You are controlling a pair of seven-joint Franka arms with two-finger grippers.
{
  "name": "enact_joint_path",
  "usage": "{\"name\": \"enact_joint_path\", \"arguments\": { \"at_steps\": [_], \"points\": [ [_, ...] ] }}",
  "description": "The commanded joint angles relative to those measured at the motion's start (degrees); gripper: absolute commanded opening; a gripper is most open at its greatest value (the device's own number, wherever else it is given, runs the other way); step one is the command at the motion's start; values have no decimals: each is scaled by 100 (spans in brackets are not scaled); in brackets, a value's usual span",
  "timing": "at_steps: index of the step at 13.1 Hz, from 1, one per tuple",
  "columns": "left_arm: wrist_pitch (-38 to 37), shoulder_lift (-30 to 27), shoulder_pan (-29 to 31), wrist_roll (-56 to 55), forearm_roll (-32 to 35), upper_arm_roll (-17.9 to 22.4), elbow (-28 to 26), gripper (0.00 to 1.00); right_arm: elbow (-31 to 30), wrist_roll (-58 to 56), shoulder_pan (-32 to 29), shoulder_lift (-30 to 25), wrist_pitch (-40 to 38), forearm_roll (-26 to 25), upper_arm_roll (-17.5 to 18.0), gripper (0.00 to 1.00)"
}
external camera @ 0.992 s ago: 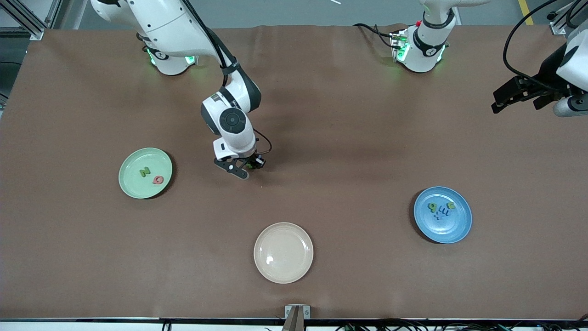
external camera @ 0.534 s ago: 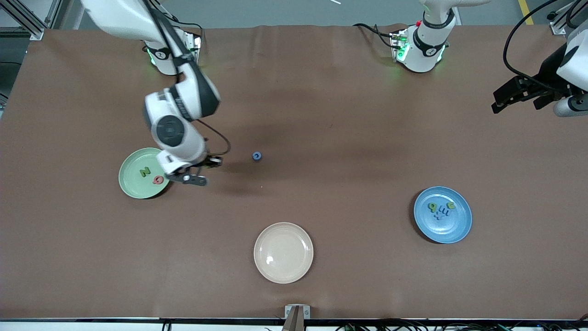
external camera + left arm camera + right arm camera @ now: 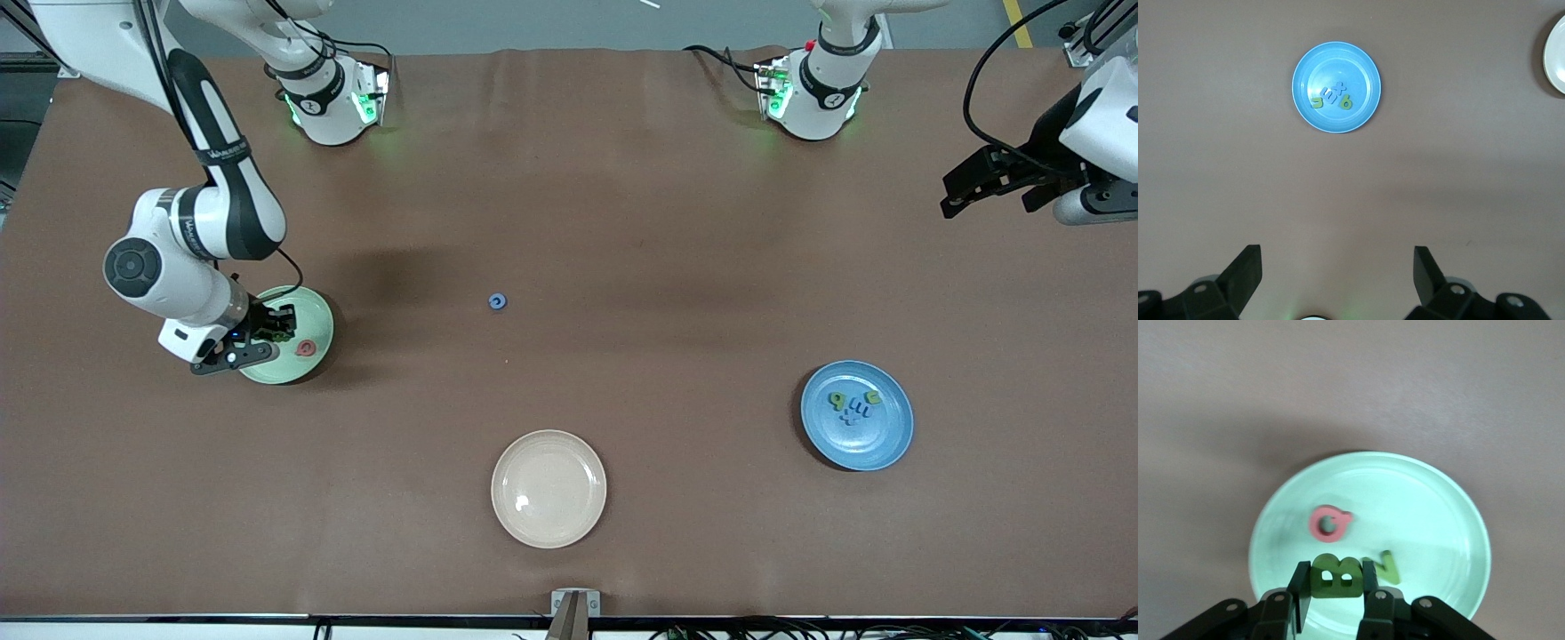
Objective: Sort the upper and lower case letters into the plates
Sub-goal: 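Carry the green B to the green plate and release it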
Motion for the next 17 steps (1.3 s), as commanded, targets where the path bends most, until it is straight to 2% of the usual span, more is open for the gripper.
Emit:
{"name": "enact_joint_path", "arguments": {
  "at_steps": [1, 6, 11, 12, 13, 14, 15, 17],
  "points": [
    [60, -115, 2, 129, -25, -8, -103, 100, -207, -71, -75, 165, 277, -41, 152, 19],
    [87, -71, -7, 121, -25, -43, -103, 100, -225, -71, -57, 403, 338, -6, 161, 20],
    [78, -18, 2, 129, -25, -52, -112, 100, -225, -71, -40, 587, 435, -6, 170, 25],
    [60, -26, 2, 129, -25, -69, -129, 100, -225, -71, -40, 588, 435, -6, 170, 35],
    [51, -27, 2, 129, -25, -96, -129, 100, -225, -63, -40, 588, 400, 3, 170, 56],
    [43, -35, 2, 129, -25, -96, -138, 100, -216, -45, -40, 570, 365, 3, 170, 87],
    [43, -35, 2, 129, -25, -105, -138, 100, -216, 16, -31, 492, 269, 20, 179, 99],
    [60, -35, 11, 129, -25, -105, -164, 100, -199, 104, 82, 80, -300, 186, 214, 99]
  ]
}}
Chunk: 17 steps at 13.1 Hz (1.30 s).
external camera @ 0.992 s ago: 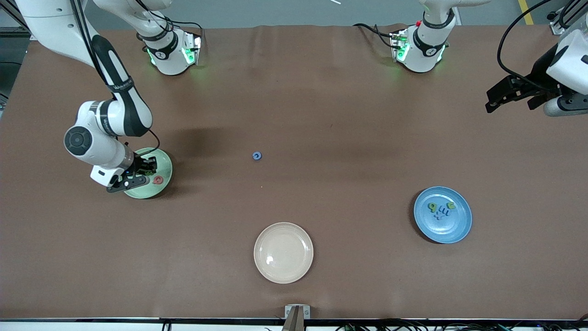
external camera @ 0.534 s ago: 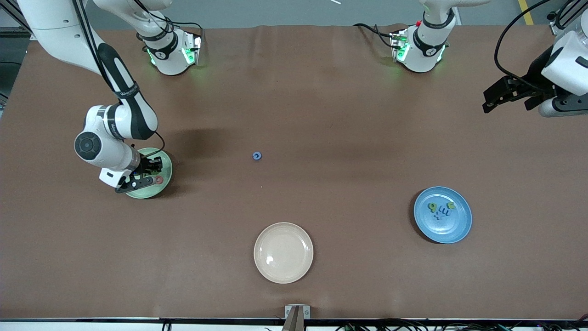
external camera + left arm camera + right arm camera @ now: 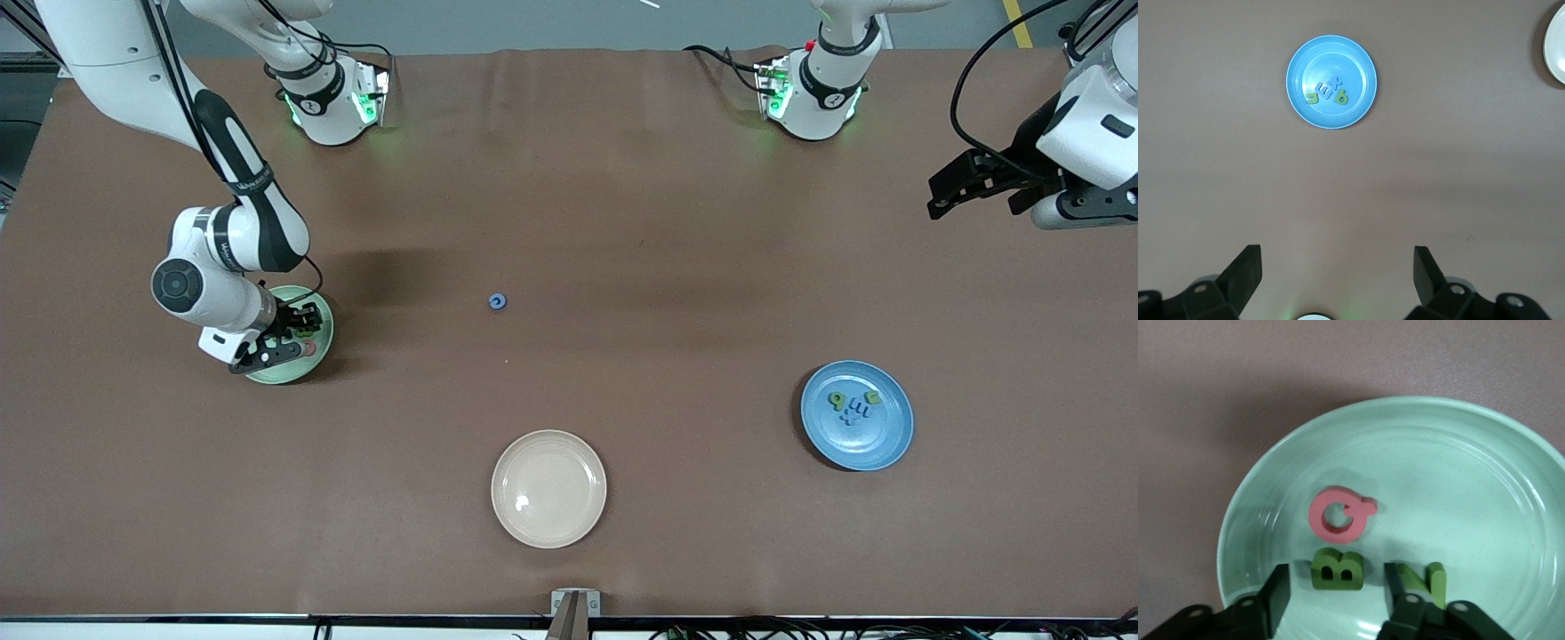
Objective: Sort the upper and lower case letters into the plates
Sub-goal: 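Reach back and grasp the blue c with the right gripper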
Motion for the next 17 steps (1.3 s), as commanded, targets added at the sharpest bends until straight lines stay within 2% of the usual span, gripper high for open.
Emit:
{"name": "enact_joint_path", "arguments": {
  "at_steps": [1, 3, 5, 7, 9, 13, 14, 17],
  "points": [
    [52, -48, 16, 129, -25, -8, -69, 100, -91, 341, 315, -817, -768, 331, 79, 99],
    [52, -48, 7, 129, -25, -8, -69, 100, -82, 1409, 964, -1258, -1287, 351, 79, 100],
    [52, -57, 7, 129, -25, -8, -69, 100, -82, 2805, 1877, -1357, -1351, 359, 79, 100],
    [52, -66, 7, 129, -25, -8, -69, 100, -3, 4404, 2800, -1287, -1089, 377, 79, 100],
    [52, -66, 7, 129, -25, -8, -69, 100, 50, 5314, 3348, -1033, -458, 482, 79, 100],
    [52, -84, 16, 129, -25, -34, -87, 100, 418, 6019, 3929, 47, 949, 658, 70, 100],
    [52, -84, 25, 129, -25, -43, -78, 100, 584, 6064, 3956, 258, 1021, 667, 70, 100],
    [78, -75, 33, 129, -25, -43, -69, 100, 753, 6065, 3939, 436, 1004, 658, 53, 96]
  ]
}}
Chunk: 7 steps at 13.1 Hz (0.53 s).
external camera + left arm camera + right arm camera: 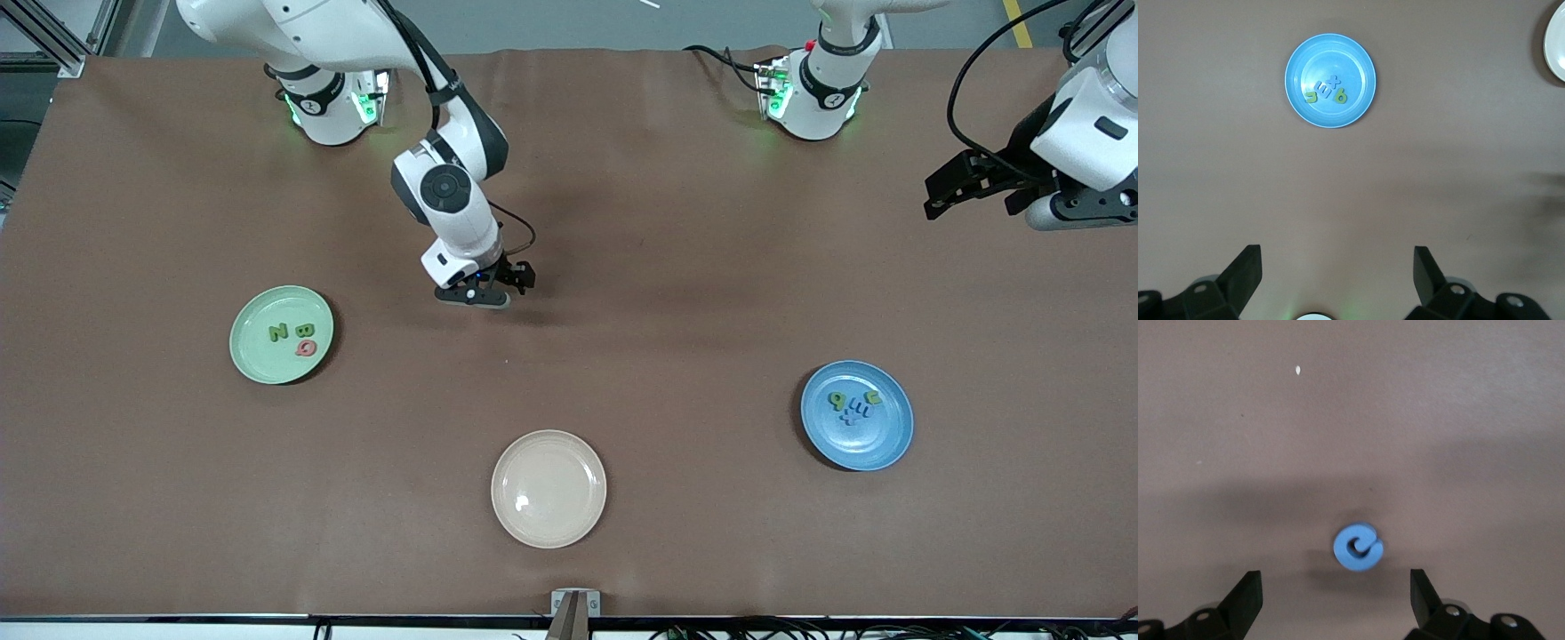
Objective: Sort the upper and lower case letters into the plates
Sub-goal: 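Reach back and grasp the blue c with the right gripper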
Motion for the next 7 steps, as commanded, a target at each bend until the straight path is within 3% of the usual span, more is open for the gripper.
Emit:
{"name": "enact_joint_path", "arguments": {
  "at_steps": [1, 3, 7],
  "points": [
    [97, -76, 43, 129, -25, -15, -57, 100, 163, 66, 44, 112, -47, 83, -77, 93],
    [106, -68, 52, 129, -25, -15, -66, 100, 171, 66, 35, 156, -47, 66, -86, 85],
    [202, -33, 52, 129, -25, -15, -57, 100, 171, 57, 26, 218, -65, 13, -112, 81]
  ]
}}
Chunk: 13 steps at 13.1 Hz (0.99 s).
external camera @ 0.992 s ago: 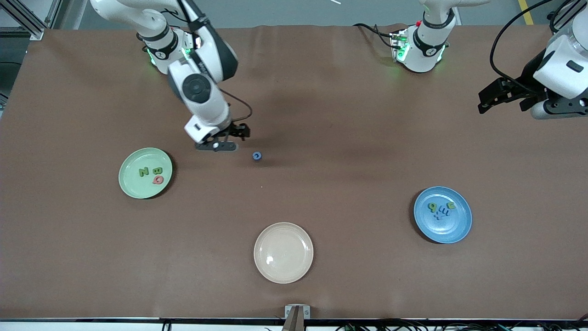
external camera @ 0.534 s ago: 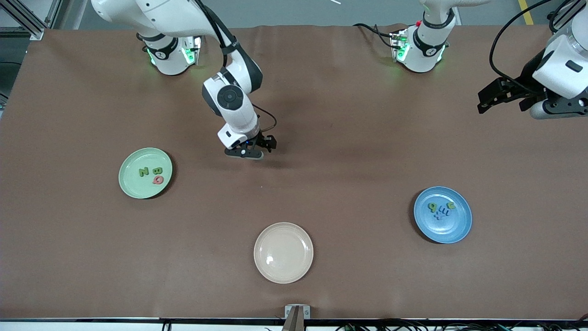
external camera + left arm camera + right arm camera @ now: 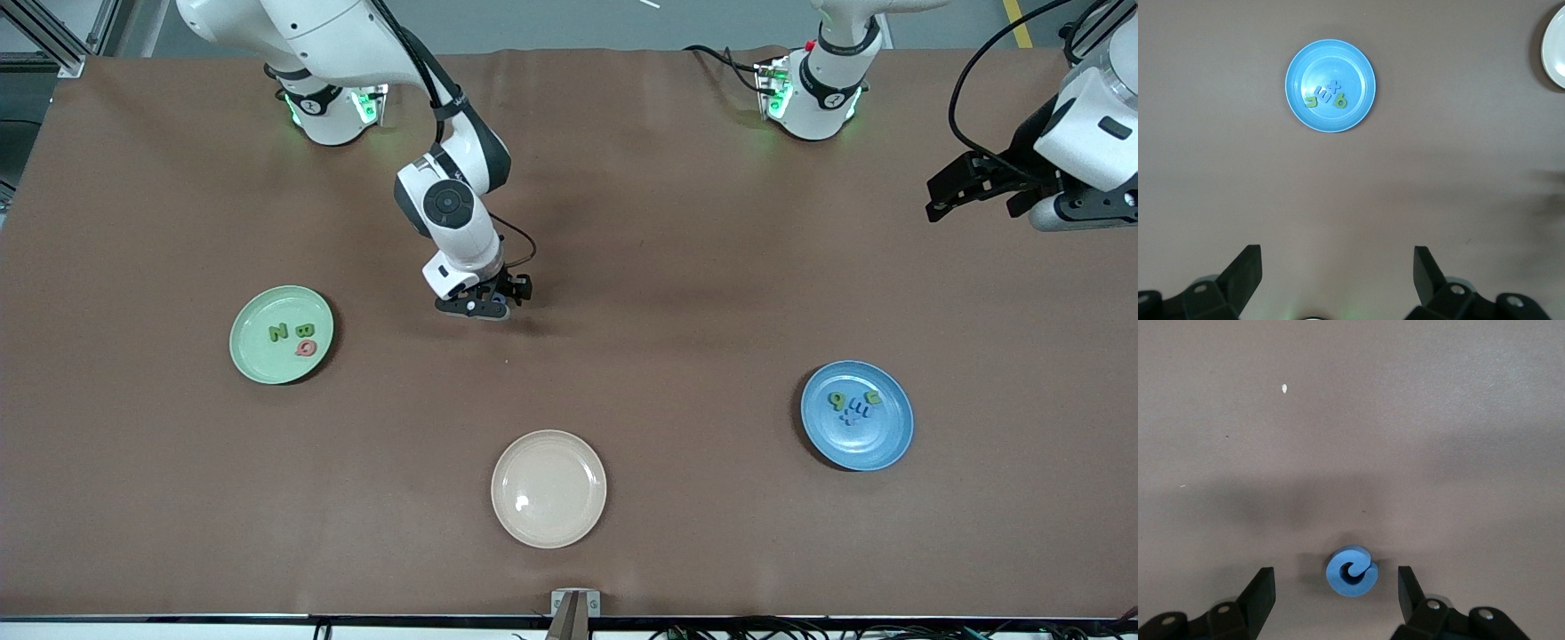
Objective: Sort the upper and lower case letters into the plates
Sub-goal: 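Reach back and grasp the blue c with the right gripper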
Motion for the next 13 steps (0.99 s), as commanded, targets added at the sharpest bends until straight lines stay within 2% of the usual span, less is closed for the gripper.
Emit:
{"name": "enact_joint_path", "arguments": {
  "at_steps": [1, 6, 10, 13],
  "points": [
    [133, -33, 48, 129, -25, -16, -62, 100, 45, 61, 54, 89, -29, 12, -14, 81],
    [229, -24, 48, 120, -25, -8, -150, 100, 107, 52, 45, 203, -29, 12, -23, 78],
    [238, -24, 48, 120, -25, -8, -177, 100, 168, 52, 54, 274, -38, 3, -67, 67],
    [247, -24, 48, 129, -25, -16, -177, 100, 186, 52, 71, 309, -38, -6, -76, 54]
  ]
}}
